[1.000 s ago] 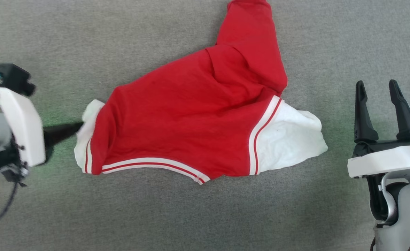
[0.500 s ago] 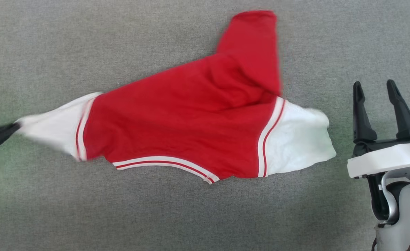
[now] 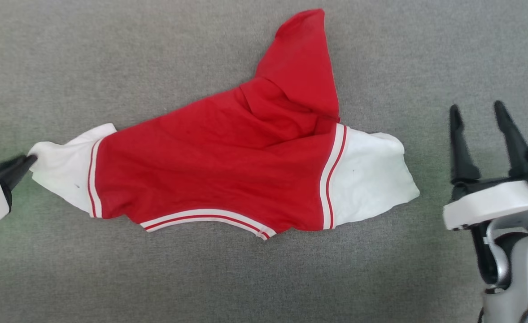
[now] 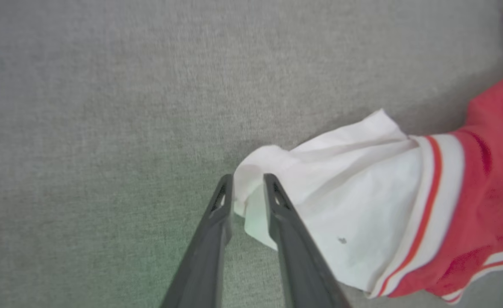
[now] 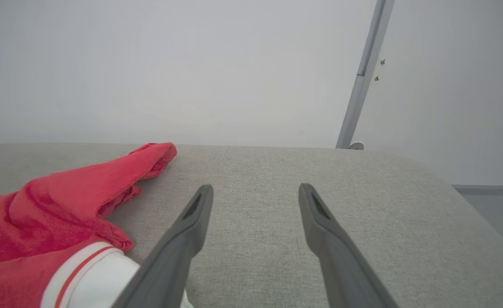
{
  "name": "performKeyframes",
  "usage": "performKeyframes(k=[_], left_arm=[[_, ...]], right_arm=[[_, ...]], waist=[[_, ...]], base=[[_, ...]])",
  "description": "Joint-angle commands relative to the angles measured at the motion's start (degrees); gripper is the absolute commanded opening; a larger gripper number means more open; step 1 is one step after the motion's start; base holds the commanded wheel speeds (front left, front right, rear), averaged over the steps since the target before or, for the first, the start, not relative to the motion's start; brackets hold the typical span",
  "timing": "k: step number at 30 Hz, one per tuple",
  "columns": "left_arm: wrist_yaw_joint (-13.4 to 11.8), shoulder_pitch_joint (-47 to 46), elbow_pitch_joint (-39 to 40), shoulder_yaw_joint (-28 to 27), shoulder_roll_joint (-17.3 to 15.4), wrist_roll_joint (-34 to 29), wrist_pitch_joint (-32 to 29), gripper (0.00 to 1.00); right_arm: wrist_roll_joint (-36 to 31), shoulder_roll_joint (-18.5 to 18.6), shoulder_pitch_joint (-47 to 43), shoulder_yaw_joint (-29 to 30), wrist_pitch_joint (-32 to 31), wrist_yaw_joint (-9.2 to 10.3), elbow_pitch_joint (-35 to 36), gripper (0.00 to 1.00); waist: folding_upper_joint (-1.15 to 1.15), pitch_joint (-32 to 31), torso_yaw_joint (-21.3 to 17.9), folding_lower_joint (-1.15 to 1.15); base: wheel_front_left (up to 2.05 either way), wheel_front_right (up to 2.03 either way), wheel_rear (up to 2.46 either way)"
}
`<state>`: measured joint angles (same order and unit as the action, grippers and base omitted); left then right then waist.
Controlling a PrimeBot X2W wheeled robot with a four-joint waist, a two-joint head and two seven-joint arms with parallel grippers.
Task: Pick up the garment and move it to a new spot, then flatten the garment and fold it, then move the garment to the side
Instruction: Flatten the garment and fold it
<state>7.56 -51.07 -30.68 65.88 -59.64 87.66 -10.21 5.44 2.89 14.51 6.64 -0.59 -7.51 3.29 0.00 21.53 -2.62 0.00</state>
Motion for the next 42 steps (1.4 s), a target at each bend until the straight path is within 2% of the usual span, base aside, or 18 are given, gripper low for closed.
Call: performKeyframes(k=[1, 6, 9, 12, 14, 17, 18, 21, 25, 28, 32, 35, 42], left_arm=[[-0.15, 0.95, 0.33, -0.72, -0.03, -0.46, 1.94, 1.00], [-0.15, 4.63, 2.26, -1.80, -0.01, -1.23, 12.79, 1.00], [-0.15, 7.84, 1.74, -1.09, 0.89, -4.67, 21.76, 1.00], [-0.15, 10.55, -0.44, -2.95, 3.51, -7.60, 25.22, 1.00], [-0.14, 11.87, -1.36, -9.06, 6.22, -10.62, 25.42, 1.00], [-0.15, 18.32, -1.95, -21.44, 11.01, -18.27, 25.42, 1.00], [-0.15, 18.32, -1.95, -21.44, 11.01, -18.27, 25.42, 1.00], [-0.17, 24.59, 0.54, -35.10, 15.99, -27.54, 25.46, 1.00], [-0.16, 34.35, 6.82, -51.23, 23.86, -39.07, 25.45, 1.00], [-0.16, 39.91, 12.52, -59.03, 29.72, -45.81, 25.46, 1.00], [-0.15, 43.98, 17.44, -63.26, 34.91, -51.30, 25.46, 1.00], [-0.15, 45.23, 19.32, -64.74, 36.95, -52.66, 25.47, 1.00], [-0.15, 44.07, 21.39, -65.65, 37.52, -52.45, 25.47, 1.00]], right_arm=[[-0.54, 0.00, -0.54, -0.75, -0.57, 0.04, 0.16, 1.00], [-3.47, 0.00, -0.18, -6.07, -4.13, 0.04, 0.08, 1.00], [-6.59, 0.07, -0.27, -10.83, -8.43, 0.04, -0.09, 1.00], [-7.18, 4.32, -1.08, -16.51, -15.03, 0.08, 0.27, 1.00], [-4.97, 8.60, -1.49, -21.04, -20.28, 0.07, 1.65, 1.00], [0.10, 15.99, -2.26, -25.80, -29.29, 0.08, 5.10, 1.00], [0.10, 15.99, -2.26, -25.80, -29.29, 0.08, 5.10, 1.00], [6.12, 22.53, -3.02, -28.13, -37.61, 0.07, 9.05, 1.00], [11.72, 28.66, -3.15, -27.42, -45.17, 0.08, 12.34, 1.00], [14.13, 31.00, -3.42, -26.45, -47.57, 0.07, 11.99, 1.00], [15.13, 32.71, -4.33, -26.16, -48.61, 0.08, 10.37, 1.00], [14.77, 33.45, -3.82, -27.33, -49.00, 0.08, 9.77, 1.00], [10.98, 31.34, -0.64, -29.91, -46.68, 0.09, 5.59, 1.00]], waist=[[0.00, -0.85, 0.42, 0.00], [0.00, -3.25, 1.52, 0.00], [0.00, -4.51, 2.75, 0.00], [0.00, -5.45, 4.28, 0.00], [0.00, -5.82, 5.48, 0.00], [0.00, -5.94, 7.01, 0.00], [0.00, -5.94, 7.01, 0.00], [0.00, -5.71, 8.19, 0.00], [0.00, -4.74, 9.61, 0.00], [0.00, -3.84, 10.58, 0.00], [0.00, -2.59, 11.81, 0.00], [0.00, -1.17, 12.45, 0.00], [0.00, 1.42, 13.11, 0.00]], base=[[0.00, 0.00, 0.00], [0.00, 0.00, 0.00], [0.00, 0.00, 0.00], [0.00, 0.00, 0.00], [0.00, 0.00, 0.00], [0.00, 0.00, 0.00], [0.00, 0.00, 0.00], [0.00, 0.00, 0.00], [0.00, 0.00, 0.00], [0.00, 0.00, 0.00], [0.00, 0.00, 0.00], [0.00, 0.00, 0.00], [0.00, 0.00, 0.00]])
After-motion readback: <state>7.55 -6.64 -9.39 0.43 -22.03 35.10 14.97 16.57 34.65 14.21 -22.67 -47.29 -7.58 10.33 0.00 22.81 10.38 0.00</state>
